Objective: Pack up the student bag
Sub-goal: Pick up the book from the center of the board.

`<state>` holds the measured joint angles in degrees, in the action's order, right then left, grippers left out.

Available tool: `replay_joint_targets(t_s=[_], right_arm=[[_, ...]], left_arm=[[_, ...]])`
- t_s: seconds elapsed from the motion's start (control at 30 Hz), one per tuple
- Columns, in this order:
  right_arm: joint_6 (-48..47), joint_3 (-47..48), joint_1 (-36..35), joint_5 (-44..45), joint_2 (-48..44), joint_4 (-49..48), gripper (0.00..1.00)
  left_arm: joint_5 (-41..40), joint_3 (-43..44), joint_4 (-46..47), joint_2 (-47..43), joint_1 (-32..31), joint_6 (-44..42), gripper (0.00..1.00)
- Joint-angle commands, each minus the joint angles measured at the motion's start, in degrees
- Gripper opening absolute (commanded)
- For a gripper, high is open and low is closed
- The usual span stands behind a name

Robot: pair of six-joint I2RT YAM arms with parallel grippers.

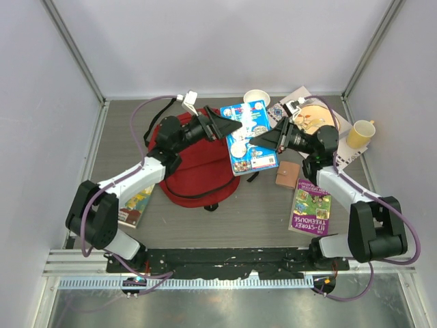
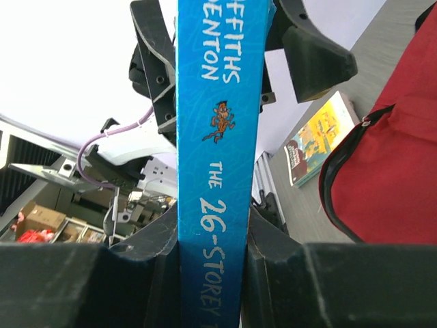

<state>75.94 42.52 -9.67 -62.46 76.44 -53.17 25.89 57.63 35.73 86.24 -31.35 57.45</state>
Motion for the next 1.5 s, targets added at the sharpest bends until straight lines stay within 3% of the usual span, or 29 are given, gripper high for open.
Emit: replay_joint_targets(t_s=[0.0, 0.1, 0.17, 0.27, 0.3, 0.37, 0.4, 0.47, 0.5, 0.53, 0.57, 0.63, 0.67, 0.7, 0.8, 0.97, 1.07, 1.17, 1.33, 1.47], right_arm=[[3.5, 1.3, -1.7, -2.0, -0.2, -11.3, 0.01], [3.7, 1.4, -2.2, -2.5, 0.5, -12.3, 0.01], [3.8, 1.9, -2.5, -3.1, 1.2, -12.8, 0.01], [4.3, 2.1, -2.9, -3.4, 2.6, -12.9, 0.01], [4.3, 2.2, -2.9, -3.4, 2.8, -12.8, 0.01], [4.5, 2.5, -2.9, -3.2, 3.9, -12.8, 0.03], [4.1, 2.7, -2.9, -3.0, 4.2, -12.2, 0.04], [1.3, 3.4, -2.8, -2.1, 4.7, -7.8, 0.17], [-0.7, 3.5, -2.7, -1.4, 4.7, -2.0, 0.26], [-3.1, 4.2, -2.3, 0.4, 4.4, 2.2, 0.40], [-11.1, 4.8, -2.1, 2.0, 2.8, 7.8, 0.46], [-23.1, 9.4, -1.8, 7.5, 0.3, 33.9, 0.63], [-36.6, 11.5, -2.2, 16.5, -1.7, 43.8, 0.70], [-40.0, 13.2, -2.4, 22.3, -2.7, 56.4, 0.79], [-43.8, 14.3, -2.1, 33.0, -6.1, 62.0, 0.81], [-37.0, 7.9, -2.5, 34.5, -10.7, 57.5, 0.81], [-30.0, 2.9, -5.1, 34.3, -12.3, 49.8, 0.82], [-25.0, -0.5, -11.1, 37.3, -13.2, 43.5, 0.82], [-11.7, -8.1, -18.5, 41.1, -13.3, 23.3, 0.82], [-10.8, -7.2, -22.7, 43.5, -10.9, 18.6, 0.81]], left_arm=[[4.0, -0.8, 12.2, -0.2, 0.3, 4.2, 1.00], [4.3, -1.3, 12.4, -1.0, 0.3, 4.2, 0.99], [4.5, -1.6, 12.5, -1.4, 0.3, 4.2, 0.93], [5.0, -1.6, 12.4, -1.7, 0.3, 4.2, 0.70], [5.3, -1.6, 12.4, -1.9, 0.3, 4.2, 0.55], [5.0, -2.3, 11.7, -2.6, 0.3, 4.2, 0.40], [4.4, -2.6, 11.0, -3.1, 0.2, 4.0, 0.28], [3.4, -3.7, 9.6, -4.1, 0.3, 2.8, 0.17], [2.7, -4.3, 6.6, -5.5, 0.3, 2.1, 0.04], [0.8, -4.5, 4.5, -6.5, 0.4, 0.1, 0.00], [-0.9, -4.7, 2.4, -7.7, 0.4, -0.9, 0.00], [-6.7, -5.7, -4.5, -11.6, 0.4, -3.3, 0.00], [-8.9, -6.0, -6.9, -13.0, 0.4, -5.3, 0.00], [-10.9, -6.6, -11.2, -16.2, 0.4, -6.0, 0.00], [-21.0, -8.4, -17.0, -20.7, 0.4, -6.8, 0.00], [-38.5, -13.5, -18.8, -30.9, 0.5, -1.4, 0.00], [-42.4, -14.3, -19.4, -33.9, 0.5, 0.7, 0.00], [-43.2, -13.6, -19.3, -34.3, 0.5, 2.6, 0.00], [-43.9, -14.8, -17.1, -34.2, 0.5, 6.4, 0.00], [-44.3, -16.3, -14.9, -34.1, 0.5, 7.9, 0.00]])
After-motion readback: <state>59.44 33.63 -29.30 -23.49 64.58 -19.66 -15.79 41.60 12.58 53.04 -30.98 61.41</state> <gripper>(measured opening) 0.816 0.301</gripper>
